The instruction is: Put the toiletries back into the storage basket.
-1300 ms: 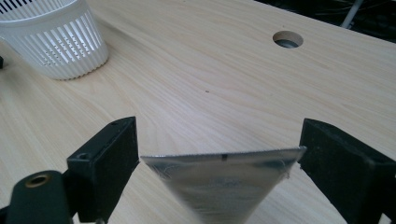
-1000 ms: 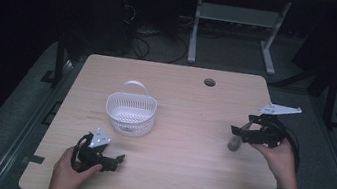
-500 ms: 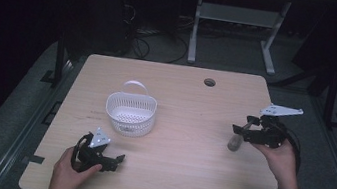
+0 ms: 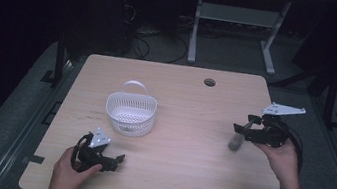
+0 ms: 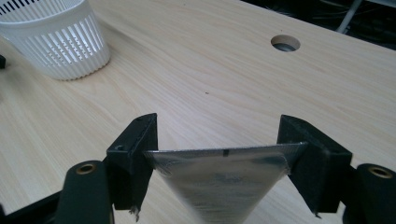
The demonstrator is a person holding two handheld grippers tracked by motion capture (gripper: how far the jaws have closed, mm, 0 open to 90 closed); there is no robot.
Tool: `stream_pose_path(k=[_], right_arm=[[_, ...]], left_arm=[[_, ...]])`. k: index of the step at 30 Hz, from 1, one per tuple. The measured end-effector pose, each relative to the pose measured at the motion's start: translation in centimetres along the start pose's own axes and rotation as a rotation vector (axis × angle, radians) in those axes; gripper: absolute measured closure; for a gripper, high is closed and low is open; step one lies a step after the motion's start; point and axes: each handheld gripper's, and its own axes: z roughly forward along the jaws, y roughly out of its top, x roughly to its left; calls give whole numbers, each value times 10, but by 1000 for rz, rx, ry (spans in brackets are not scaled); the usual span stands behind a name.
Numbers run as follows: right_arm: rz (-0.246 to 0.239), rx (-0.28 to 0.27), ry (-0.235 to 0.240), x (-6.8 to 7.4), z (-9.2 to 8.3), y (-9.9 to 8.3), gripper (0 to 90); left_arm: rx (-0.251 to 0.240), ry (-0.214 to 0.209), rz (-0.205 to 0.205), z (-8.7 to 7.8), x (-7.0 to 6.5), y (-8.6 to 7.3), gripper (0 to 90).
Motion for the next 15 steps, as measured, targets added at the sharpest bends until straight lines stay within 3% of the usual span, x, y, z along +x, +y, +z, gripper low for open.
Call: stream_pose_path(k=[15], right_arm=[[-21, -26, 19, 12, -5, 15, 297]], left_arm=[[2, 1, 2, 0, 0, 0, 128]])
